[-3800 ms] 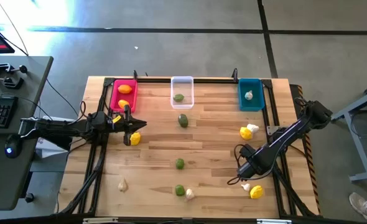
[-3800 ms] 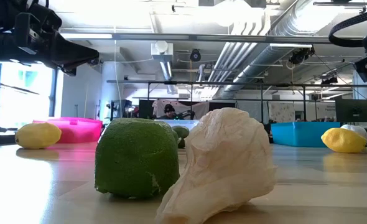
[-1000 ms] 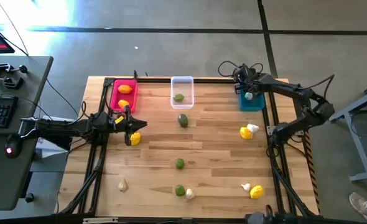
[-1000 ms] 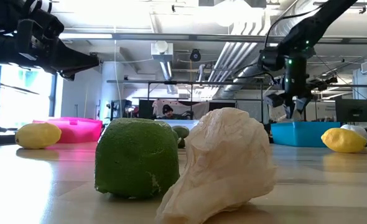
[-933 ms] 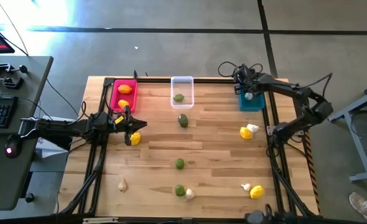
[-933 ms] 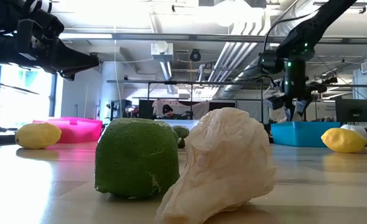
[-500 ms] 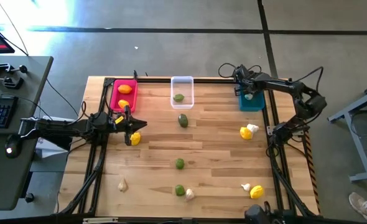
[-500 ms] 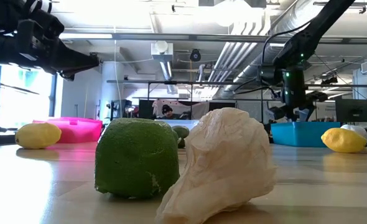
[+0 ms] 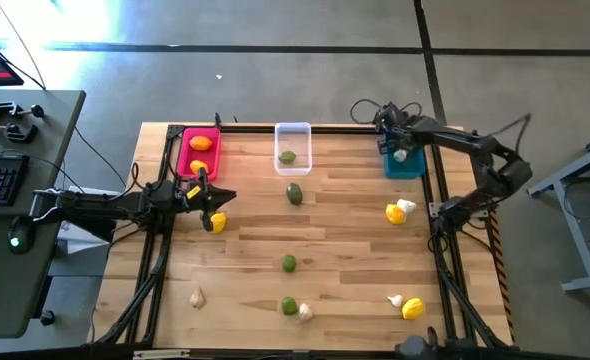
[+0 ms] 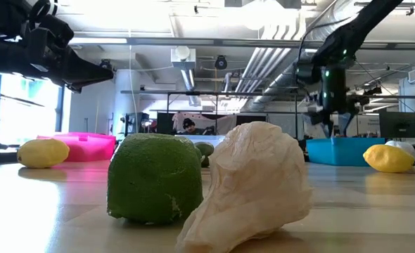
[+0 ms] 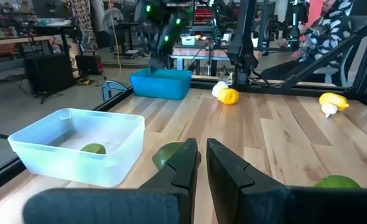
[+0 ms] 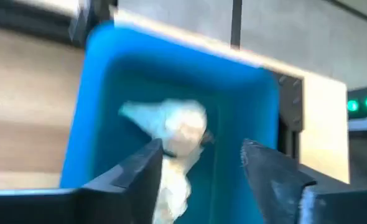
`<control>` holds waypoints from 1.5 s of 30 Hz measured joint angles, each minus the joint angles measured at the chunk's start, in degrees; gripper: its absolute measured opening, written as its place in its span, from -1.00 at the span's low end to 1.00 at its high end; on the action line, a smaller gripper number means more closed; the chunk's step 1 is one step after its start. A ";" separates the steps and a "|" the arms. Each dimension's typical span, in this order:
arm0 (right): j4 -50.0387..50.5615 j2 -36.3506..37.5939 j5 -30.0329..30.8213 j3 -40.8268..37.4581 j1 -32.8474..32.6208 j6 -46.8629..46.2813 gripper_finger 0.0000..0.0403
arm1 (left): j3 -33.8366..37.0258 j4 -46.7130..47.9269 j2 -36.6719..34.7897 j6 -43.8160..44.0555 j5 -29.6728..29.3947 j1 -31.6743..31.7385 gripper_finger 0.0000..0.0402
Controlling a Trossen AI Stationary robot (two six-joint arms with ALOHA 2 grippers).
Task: Sort produce into baskets
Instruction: Put the lime into the white bin
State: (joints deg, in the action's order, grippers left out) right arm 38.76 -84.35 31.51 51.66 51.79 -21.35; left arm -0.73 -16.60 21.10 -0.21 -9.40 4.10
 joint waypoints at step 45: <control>-80.15 16.43 16.66 -39.08 -57.59 10.61 -1.00 | -22.46 20.28 30.77 8.85 -1.18 -15.73 -0.85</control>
State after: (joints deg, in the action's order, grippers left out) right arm -41.39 -67.92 48.17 12.58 -5.80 -10.74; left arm -23.19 3.68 51.87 8.64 -10.58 -11.63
